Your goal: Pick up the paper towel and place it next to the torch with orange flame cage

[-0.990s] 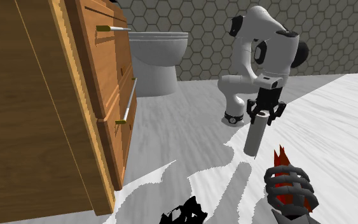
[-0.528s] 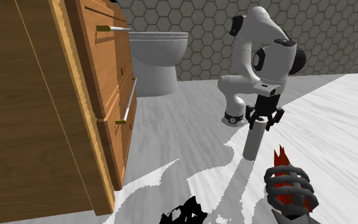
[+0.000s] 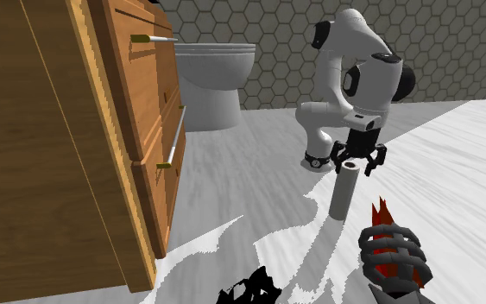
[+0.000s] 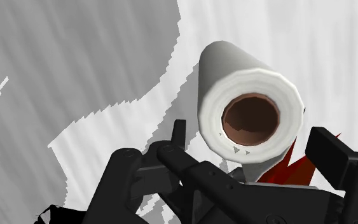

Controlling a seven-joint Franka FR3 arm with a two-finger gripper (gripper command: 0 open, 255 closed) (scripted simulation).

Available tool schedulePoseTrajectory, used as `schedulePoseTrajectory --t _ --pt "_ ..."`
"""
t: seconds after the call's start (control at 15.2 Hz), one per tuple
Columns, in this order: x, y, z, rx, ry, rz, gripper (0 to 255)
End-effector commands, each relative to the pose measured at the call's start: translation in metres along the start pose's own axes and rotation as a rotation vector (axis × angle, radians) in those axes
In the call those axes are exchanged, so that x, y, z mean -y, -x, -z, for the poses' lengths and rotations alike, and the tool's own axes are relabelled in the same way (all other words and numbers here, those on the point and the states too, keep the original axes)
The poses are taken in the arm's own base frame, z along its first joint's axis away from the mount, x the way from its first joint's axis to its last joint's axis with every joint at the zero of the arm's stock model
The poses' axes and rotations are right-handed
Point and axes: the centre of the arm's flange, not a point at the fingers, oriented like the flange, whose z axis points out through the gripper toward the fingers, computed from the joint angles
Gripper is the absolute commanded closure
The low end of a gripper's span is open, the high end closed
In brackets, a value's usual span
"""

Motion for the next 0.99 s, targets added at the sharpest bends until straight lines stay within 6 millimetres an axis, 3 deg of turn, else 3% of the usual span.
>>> schedulePoseTrajectory --t 0.0,0.13,0.4,0.92 --pt "0.000 0.000 0.000 0.000 0.000 0.000 0" --pt "0.000 0.000 0.000 0.000 0.000 0.000 0" --pt "0.000 0.000 0.050 0.000 0.000 0.000 0" --pt "0.000 0.000 0.050 0.000 0.000 0.000 0"
